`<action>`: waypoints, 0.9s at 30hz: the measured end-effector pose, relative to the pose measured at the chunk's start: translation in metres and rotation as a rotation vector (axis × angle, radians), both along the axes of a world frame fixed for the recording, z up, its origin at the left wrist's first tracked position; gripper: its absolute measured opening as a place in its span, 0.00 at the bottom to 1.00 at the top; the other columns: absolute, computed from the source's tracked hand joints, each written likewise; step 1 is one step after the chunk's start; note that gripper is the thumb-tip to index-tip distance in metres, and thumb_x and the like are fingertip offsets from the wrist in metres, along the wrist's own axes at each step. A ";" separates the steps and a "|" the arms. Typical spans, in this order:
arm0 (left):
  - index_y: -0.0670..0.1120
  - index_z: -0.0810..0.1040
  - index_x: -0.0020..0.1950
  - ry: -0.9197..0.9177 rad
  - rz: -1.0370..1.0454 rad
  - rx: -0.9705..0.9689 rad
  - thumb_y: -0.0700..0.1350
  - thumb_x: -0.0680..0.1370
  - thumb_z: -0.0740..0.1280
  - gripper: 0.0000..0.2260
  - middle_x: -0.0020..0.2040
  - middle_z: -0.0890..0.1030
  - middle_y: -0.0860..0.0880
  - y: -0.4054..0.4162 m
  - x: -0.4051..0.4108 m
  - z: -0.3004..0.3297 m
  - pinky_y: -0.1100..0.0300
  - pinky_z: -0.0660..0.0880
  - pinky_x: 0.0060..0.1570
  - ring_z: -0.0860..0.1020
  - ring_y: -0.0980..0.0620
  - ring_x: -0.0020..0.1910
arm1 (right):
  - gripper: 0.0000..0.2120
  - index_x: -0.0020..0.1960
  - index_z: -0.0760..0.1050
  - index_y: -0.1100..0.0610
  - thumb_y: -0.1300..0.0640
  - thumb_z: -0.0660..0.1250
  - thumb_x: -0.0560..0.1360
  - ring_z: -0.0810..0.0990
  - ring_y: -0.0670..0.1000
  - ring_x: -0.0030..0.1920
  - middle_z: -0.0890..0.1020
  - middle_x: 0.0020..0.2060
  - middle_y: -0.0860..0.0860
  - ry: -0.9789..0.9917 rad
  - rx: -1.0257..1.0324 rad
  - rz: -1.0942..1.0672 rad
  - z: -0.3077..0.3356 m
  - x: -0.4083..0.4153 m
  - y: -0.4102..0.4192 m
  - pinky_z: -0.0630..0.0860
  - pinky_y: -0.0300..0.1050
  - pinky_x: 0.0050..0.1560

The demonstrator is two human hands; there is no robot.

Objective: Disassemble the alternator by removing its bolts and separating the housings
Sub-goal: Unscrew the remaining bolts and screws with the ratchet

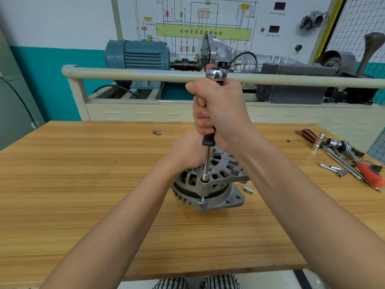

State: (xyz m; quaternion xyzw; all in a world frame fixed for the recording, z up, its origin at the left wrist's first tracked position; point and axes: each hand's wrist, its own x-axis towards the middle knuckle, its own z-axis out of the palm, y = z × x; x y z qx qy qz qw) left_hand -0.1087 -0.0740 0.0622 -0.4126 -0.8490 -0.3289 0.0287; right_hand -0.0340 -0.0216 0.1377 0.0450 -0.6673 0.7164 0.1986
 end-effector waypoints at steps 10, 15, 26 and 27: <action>0.47 0.62 0.31 0.040 0.028 0.050 0.39 0.78 0.59 0.15 0.31 0.71 0.45 0.001 -0.004 -0.008 0.44 0.74 0.38 0.73 0.38 0.36 | 0.20 0.27 0.65 0.57 0.62 0.63 0.78 0.63 0.48 0.18 0.66 0.18 0.49 0.050 0.081 -0.065 0.004 0.008 -0.003 0.62 0.37 0.21; 0.41 0.71 0.35 -0.110 -0.036 0.405 0.34 0.77 0.60 0.11 0.31 0.75 0.47 -0.007 0.009 0.001 0.48 0.70 0.37 0.78 0.45 0.40 | 0.11 0.35 0.74 0.62 0.64 0.63 0.76 0.75 0.50 0.27 0.75 0.24 0.52 0.062 0.146 -0.139 0.006 0.014 -0.002 0.75 0.43 0.32; 0.45 0.66 0.38 -0.569 -0.423 0.742 0.37 0.83 0.55 0.13 0.26 0.66 0.56 -0.010 0.059 0.006 0.65 0.62 0.24 0.62 0.57 0.23 | 0.23 0.60 0.67 0.54 0.50 0.70 0.69 0.75 0.45 0.43 0.76 0.46 0.46 0.021 0.322 -0.508 0.004 0.025 0.000 0.71 0.45 0.43; 0.46 0.66 0.37 -0.522 -0.395 0.750 0.36 0.83 0.56 0.14 0.25 0.66 0.56 -0.008 0.060 0.004 0.66 0.61 0.24 0.62 0.58 0.22 | 0.28 0.64 0.65 0.55 0.50 0.71 0.68 0.76 0.43 0.46 0.76 0.49 0.45 0.048 0.323 -0.530 0.004 0.027 -0.001 0.73 0.44 0.45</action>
